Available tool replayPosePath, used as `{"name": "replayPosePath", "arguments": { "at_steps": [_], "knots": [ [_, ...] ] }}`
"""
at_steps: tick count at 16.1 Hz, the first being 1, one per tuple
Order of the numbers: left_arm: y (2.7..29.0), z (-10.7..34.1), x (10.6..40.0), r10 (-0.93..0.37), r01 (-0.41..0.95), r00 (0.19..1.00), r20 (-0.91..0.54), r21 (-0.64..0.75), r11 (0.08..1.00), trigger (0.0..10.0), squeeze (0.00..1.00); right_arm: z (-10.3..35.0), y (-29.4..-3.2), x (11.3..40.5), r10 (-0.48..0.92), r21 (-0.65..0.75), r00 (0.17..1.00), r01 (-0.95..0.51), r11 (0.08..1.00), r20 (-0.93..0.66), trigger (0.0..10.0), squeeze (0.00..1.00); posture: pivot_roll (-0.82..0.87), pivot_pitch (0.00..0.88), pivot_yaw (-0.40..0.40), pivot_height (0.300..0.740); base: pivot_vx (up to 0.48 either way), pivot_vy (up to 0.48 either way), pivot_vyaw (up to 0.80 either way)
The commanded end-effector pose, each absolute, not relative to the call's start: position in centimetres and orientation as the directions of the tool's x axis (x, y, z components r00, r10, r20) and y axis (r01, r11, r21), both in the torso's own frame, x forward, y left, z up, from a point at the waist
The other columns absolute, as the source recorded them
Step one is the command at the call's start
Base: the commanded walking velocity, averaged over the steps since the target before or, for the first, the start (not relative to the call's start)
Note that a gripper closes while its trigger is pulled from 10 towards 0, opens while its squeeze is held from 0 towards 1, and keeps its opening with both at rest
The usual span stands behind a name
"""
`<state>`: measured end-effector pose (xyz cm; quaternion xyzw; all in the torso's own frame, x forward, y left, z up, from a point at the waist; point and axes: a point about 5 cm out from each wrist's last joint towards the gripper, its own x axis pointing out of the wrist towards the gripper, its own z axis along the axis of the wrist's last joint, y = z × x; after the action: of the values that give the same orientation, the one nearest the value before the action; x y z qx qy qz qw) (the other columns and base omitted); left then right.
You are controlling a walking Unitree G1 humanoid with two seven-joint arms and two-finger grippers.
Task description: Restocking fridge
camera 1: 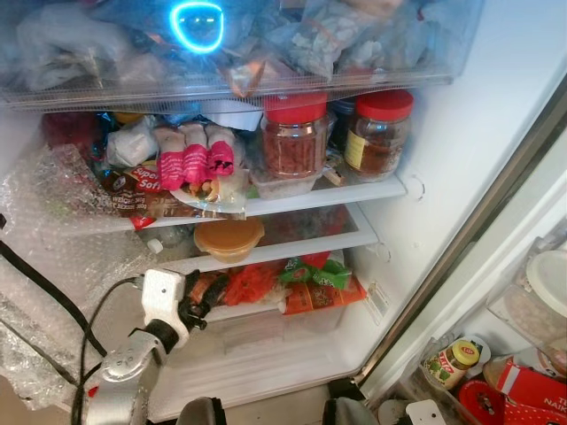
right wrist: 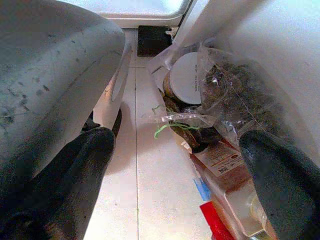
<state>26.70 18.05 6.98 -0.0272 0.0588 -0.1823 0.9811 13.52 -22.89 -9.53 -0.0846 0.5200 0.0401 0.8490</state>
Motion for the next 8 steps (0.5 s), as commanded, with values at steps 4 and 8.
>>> {"name": "replayPosePath", "arguments": {
  "at_steps": [4,8],
  "knots": [
    [18.3,6.1,28.0,-0.288,0.279,0.951,-0.114,-0.093,0.956,10.0,0.0,-9.4,-23.1,13.8,-0.031,-0.117,0.468,-0.155,0.981,-0.883,10.0,0.0,-0.12,0.0,-0.049,0.631,0.0,0.0,0.0],
    [17.5,6.0,29.2,-0.299,0.29,0.949,-0.105,-0.089,0.953,10.0,0.0,-9.4,-23.1,13.7,-0.036,-0.119,0.468,-0.15,0.981,-0.883,10.0,0.0,-0.13,0.0,-0.04,0.631,0.0,0.0,0.0]
  ]
}}
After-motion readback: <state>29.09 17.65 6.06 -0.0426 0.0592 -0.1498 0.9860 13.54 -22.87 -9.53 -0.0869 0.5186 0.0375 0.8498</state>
